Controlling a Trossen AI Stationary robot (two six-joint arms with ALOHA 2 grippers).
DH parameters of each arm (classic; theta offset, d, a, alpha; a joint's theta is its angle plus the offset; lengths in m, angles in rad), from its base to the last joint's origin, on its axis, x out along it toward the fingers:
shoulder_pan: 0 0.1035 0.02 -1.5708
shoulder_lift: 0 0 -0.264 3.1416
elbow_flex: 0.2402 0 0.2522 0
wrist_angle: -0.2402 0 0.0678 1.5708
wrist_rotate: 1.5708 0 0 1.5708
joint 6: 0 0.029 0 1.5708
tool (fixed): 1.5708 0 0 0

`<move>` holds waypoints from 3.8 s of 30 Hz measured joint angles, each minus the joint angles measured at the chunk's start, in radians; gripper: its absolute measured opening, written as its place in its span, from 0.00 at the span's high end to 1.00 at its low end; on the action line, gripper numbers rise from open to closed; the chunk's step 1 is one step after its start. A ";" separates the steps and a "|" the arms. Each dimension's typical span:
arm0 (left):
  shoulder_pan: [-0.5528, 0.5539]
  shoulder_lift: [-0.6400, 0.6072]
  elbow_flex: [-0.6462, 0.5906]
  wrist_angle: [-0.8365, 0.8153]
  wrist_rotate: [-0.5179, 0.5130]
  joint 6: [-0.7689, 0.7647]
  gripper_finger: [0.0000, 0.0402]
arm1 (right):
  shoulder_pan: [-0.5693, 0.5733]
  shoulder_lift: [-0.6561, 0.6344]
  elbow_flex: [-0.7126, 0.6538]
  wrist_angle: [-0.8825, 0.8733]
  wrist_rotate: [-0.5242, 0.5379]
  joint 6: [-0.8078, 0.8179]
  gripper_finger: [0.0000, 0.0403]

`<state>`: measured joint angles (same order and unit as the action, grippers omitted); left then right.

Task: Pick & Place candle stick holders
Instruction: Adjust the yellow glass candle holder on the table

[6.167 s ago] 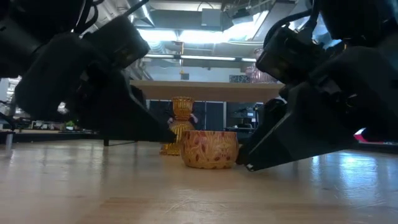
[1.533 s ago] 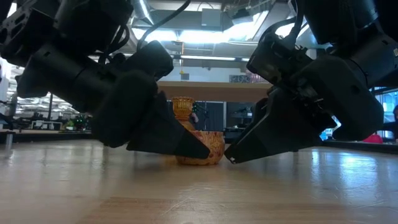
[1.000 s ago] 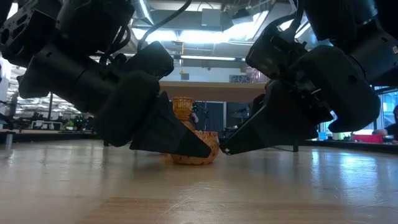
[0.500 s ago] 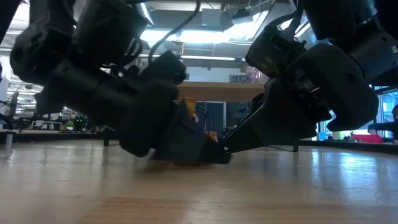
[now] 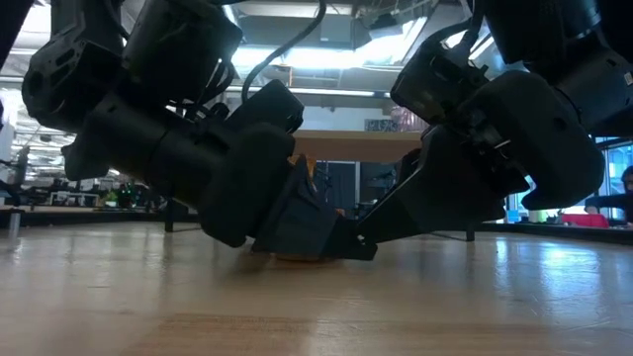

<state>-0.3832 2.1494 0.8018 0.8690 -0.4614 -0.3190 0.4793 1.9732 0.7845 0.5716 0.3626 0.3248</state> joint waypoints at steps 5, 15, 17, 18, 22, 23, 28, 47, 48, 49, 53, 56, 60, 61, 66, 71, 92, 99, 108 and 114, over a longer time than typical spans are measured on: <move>0.000 0.001 0.000 -0.021 0.001 -0.019 0.01 | 0.000 0.000 0.000 -0.003 0.000 0.000 0.51; 0.000 -0.001 -0.011 -0.036 0.009 -0.103 0.09 | 0.000 0.000 0.000 -0.008 0.000 0.000 0.51; 0.000 -0.001 -0.016 -0.033 0.013 -0.110 0.10 | 0.000 0.000 0.000 -0.012 0.000 0.000 0.51; 0.000 -0.001 -0.018 -0.031 0.016 -0.112 0.11 | 0.001 0.000 0.000 -0.015 0.000 0.000 0.51; 0.000 -0.001 -0.019 -0.030 0.018 -0.117 0.11 | 0.001 0.000 0.000 -0.016 0.000 -0.001 0.51; 0.000 -0.001 -0.020 -0.031 0.019 -0.117 0.11 | 0.001 0.000 0.000 -0.016 0.000 -0.001 0.51; 0.000 -0.001 -0.020 -0.032 0.014 -0.116 0.15 | 0.001 0.000 0.000 -0.020 0.000 -0.003 0.51; -0.065 -0.075 -0.031 -0.091 -0.002 -0.060 0.29 | 0.069 0.000 -0.001 -0.069 0.019 0.018 0.51; -0.071 -0.086 -0.031 -0.100 0.006 -0.053 0.29 | 0.069 0.000 -0.001 -0.069 0.019 0.021 0.51; -0.075 -0.095 -0.031 -0.105 0.018 -0.049 0.30 | 0.069 0.000 -0.001 -0.069 0.019 0.025 0.51; -0.090 -0.126 -0.027 -0.110 0.043 -0.022 0.31 | 0.069 0.000 -0.001 -0.071 0.019 0.027 0.51; -0.093 -0.152 -0.015 -0.102 0.046 0.001 0.31 | 0.069 0.000 -0.001 -0.071 0.019 0.031 0.51; -0.085 -0.204 0.001 -0.155 0.039 0.056 0.30 | 0.071 0.000 -0.001 -0.072 0.020 0.034 0.51; -0.080 -0.229 0.007 -0.185 0.038 0.069 0.31 | 0.072 0.000 -0.001 -0.072 0.022 0.034 0.51; -0.029 -0.376 0.038 -0.398 0.022 0.163 0.31 | 0.075 0.000 -0.001 -0.075 0.022 0.051 0.51; 0.080 -0.552 0.048 -0.571 0.016 0.281 0.31 | 0.085 0.000 -0.001 -0.075 0.024 0.053 0.51; 0.750 -0.635 0.048 -0.534 0.620 0.490 0.31 | 0.101 -0.001 0.002 -0.117 0.096 0.057 0.51; 0.780 -0.528 0.111 -0.483 0.692 0.505 0.31 | 0.089 -0.002 0.002 -0.135 0.114 0.058 0.51; 0.787 -0.368 0.257 -0.485 0.715 0.499 0.31 | 0.107 -0.002 0.002 -0.146 0.135 0.072 0.51; 0.799 -0.325 0.310 -0.505 0.716 0.480 0.31 | 0.127 -0.002 0.001 -0.156 0.155 0.080 0.51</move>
<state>0.4157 1.8241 1.1113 0.3636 0.2551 0.1610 0.6063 1.9709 0.7856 0.4155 0.5178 0.4046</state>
